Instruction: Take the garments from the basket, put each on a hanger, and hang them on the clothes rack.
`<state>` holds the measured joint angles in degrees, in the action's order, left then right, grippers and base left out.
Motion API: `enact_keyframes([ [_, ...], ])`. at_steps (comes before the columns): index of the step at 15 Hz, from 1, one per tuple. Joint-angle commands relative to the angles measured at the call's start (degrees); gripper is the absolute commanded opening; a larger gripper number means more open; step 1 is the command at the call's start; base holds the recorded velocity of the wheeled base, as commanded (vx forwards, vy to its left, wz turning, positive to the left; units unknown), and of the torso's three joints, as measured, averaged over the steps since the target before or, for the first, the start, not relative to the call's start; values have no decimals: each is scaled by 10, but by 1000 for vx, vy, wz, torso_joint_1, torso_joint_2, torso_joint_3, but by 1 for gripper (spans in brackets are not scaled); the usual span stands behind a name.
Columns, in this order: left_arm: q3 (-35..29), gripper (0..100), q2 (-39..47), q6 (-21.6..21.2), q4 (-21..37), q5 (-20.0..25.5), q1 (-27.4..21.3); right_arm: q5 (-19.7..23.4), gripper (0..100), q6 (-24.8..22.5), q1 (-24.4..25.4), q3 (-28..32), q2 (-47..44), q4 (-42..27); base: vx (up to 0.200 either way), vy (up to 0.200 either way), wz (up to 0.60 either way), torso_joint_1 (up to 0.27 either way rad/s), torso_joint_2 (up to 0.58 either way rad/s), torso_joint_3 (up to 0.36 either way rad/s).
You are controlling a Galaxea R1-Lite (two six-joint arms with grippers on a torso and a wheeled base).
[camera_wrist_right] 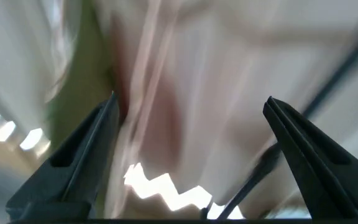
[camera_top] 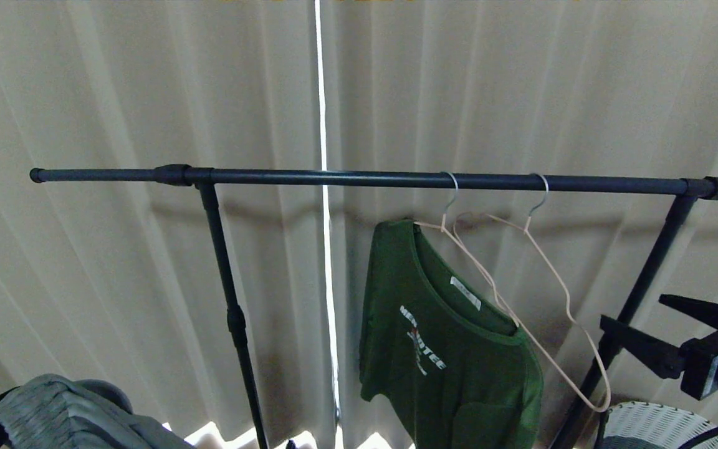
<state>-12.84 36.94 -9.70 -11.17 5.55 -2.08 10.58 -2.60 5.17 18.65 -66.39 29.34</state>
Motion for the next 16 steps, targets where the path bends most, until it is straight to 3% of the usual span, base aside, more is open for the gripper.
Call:
enact_keyframes([
  [1,4,0,-10,-1,0,0,-1,-3,100,1,45,110,-13,-144,0,0,0,0,0,0],
  [3,7,0,-13,-2,0,1,-3,-17,100,1,70,144,-44,-210,0,0,0,0,0,0],
  [5,7,0,-12,-3,0,1,-4,-87,100,3,103,153,-95,-206,0,0,0,0,0,0],
  [6,7,0,-12,-3,0,1,-4,-87,100,3,103,153,-95,-206,0,0,0,0,0,0],
  [7,5,0,-14,-3,0,1,-4,-139,100,38,141,183,-139,-197,0,0,0,0,0,0],
  [12,6,0,-19,-3,0,1,-4,-185,100,104,148,238,-233,-194,0,0,0,0,0,0],
  [16,4,0,-25,-4,0,1,-4,-214,100,107,149,245,-251,-194,0,0,0,0,0,0],
])
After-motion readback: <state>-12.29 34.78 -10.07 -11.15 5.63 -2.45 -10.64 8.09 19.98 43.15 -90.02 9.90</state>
